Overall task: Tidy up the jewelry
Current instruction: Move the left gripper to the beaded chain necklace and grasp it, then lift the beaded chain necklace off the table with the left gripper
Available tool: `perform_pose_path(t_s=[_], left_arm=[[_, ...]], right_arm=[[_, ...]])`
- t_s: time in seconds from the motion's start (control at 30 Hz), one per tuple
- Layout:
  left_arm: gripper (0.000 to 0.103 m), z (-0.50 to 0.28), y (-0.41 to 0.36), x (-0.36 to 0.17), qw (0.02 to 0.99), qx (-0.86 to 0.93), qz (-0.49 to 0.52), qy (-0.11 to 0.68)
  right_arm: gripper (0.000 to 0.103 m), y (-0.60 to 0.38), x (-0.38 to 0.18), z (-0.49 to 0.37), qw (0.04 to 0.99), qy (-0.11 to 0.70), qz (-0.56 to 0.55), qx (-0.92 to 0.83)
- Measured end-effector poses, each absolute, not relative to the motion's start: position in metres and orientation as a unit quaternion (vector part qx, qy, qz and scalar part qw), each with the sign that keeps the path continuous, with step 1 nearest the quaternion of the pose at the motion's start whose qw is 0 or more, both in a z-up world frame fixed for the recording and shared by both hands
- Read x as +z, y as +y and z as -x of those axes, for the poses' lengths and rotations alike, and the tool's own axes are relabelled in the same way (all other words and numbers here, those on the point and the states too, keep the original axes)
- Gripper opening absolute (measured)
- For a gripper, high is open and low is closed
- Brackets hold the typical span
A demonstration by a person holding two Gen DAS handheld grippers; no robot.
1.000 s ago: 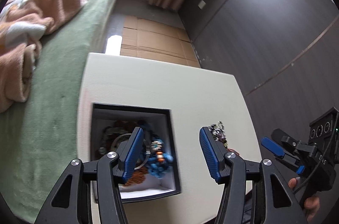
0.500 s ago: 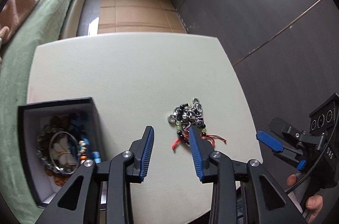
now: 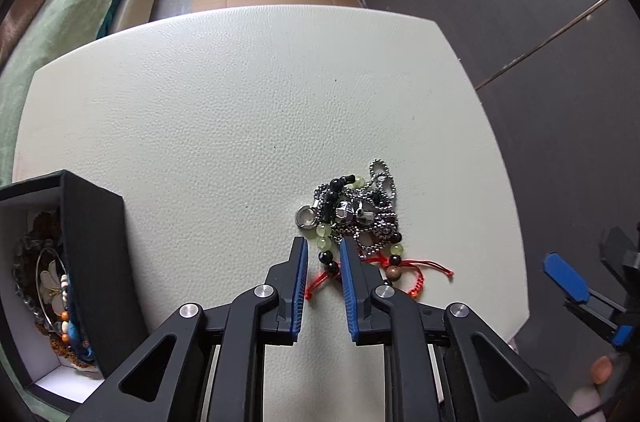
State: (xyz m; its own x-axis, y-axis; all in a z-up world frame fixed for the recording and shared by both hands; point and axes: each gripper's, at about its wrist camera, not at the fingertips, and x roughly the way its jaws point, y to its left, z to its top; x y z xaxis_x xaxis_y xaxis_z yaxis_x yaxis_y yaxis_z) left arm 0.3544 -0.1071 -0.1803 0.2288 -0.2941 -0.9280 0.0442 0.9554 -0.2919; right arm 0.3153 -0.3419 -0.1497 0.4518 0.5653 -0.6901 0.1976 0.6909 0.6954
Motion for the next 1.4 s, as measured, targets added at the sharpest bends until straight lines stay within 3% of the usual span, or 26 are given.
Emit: perform_pose_path(t_s=[0.37, 0.47, 0.57, 1.0, 1.4], left_arm=[[0.015, -0.350, -0.142, -0.180, 0.792, -0.052, -0.038, 0.607], [0.007, -0.351, -0.138, -0.181, 0.789, -0.058, -0.026, 0.611], [0.008, -0.348, -0.125, -0.179, 0.774, -0.092, 0.033, 0.625], [0.008, -0.339, -0.099, -0.080, 0.820, -0.150, 0.068, 0.548], [0.008, -0.326, -0.066, -0.025, 0.848, -0.154, 0.088, 0.500]], right_arm=[[0.083, -0.345, -0.153, -0.318, 0.757, 0.513, -0.382, 0.131], [0.083, -0.341, -0.154, -0.320, 0.756, 0.517, -0.378, 0.135], [0.083, -0.339, -0.157, -0.321, 0.753, 0.523, -0.376, 0.136], [0.083, -0.342, -0.161, -0.320, 0.755, 0.529, -0.368, 0.123], [0.083, -0.326, -0.160, -0.323, 0.760, 0.539, -0.339, 0.131]])
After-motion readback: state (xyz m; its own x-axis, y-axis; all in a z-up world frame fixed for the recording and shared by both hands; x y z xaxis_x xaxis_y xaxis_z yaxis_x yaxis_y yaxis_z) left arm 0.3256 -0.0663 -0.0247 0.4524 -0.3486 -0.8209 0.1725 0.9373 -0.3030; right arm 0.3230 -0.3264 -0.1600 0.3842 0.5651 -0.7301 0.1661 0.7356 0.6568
